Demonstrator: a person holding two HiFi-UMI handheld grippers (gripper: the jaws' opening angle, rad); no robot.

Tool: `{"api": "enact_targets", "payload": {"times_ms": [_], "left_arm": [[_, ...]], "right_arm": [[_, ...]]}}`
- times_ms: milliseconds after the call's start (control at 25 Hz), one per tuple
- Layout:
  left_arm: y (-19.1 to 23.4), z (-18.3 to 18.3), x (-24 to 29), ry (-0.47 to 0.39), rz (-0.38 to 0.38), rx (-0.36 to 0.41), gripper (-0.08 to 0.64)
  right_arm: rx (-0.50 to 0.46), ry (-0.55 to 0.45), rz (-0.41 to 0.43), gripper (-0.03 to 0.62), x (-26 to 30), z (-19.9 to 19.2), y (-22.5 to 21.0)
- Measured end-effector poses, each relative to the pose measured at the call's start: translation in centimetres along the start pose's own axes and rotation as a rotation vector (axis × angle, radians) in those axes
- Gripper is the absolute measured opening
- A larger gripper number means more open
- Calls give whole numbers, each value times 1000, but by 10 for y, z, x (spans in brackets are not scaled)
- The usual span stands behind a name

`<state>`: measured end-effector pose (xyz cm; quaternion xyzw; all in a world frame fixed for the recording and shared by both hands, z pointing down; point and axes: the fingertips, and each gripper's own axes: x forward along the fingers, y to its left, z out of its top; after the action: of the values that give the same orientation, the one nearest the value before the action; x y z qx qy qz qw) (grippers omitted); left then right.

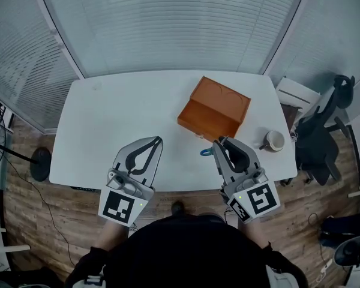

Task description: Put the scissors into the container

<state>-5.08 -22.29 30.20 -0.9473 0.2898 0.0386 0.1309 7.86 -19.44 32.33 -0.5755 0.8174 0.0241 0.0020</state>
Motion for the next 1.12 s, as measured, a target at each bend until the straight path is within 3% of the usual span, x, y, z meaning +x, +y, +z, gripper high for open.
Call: {"api": "enact_targets", "payload": {"times_ms": [440, 840, 1120], "left_arm": [[10, -12, 21, 9, -3, -17, 15], [11, -14, 51, 14, 36, -23, 15], [10, -17, 65, 28, 73, -32, 15]], "right_arm": [[-4, 5, -40, 57, 11, -3, -30], [-12, 31, -2, 57, 27, -6, -65], [-70, 107, 6, 57, 43, -34, -95]]}}
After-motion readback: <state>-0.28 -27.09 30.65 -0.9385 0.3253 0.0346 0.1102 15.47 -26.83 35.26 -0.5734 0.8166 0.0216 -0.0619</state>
